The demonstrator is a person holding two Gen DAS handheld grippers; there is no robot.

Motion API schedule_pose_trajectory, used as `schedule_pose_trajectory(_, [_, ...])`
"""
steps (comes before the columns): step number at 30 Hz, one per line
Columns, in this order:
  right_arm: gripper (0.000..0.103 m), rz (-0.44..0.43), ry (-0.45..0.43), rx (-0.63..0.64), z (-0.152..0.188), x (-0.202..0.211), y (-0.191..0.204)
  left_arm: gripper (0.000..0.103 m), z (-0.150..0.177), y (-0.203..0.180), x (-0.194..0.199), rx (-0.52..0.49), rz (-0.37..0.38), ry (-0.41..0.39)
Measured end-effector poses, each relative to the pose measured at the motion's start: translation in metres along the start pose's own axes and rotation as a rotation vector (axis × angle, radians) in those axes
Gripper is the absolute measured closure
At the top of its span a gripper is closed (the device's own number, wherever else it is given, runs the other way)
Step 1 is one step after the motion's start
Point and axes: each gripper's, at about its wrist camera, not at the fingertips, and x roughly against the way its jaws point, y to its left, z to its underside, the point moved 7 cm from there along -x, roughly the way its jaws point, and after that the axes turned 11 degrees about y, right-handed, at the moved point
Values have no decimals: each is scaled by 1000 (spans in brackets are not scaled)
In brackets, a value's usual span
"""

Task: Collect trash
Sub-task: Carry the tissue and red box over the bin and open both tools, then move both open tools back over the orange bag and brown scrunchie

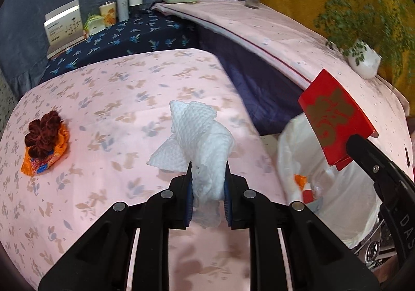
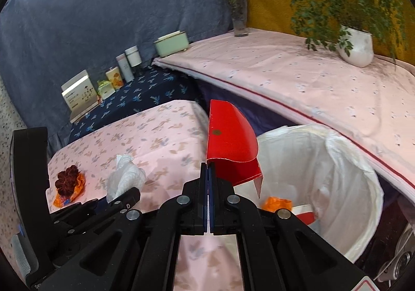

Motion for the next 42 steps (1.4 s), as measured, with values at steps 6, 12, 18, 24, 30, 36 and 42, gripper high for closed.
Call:
schedule_pose_trajectory(6, [102,40,-16,-61,0,14,-50,85,1,-52,2,-83,34,3])
schedule_pose_trajectory(12, [102,76,-9,-123,5,18,-90,85,3,-94,-1,-137,96,20])
schedule_pose_trajectory(18, [102,99,-8,-145,11,20,-112,85,7,-121,-2,-189,138,26])
schedule_pose_trajectory(24, [98,109,-2,-163,14,18,-120,68,8,-127,-7,-185,175,38])
schedule_pose_trajectory(30, [91,106,1,-163,17,18,-119,49,7,-116,-6,-150,156,29])
schedule_pose_trajectory(36, [80,105,-7,-152,16,23,-111,45,6,-107,1,-134,146,12])
schedule_pose_trajectory(42, [77,101,-12,-130,15,28,-97,45,9,-91,7,-108,133,4])
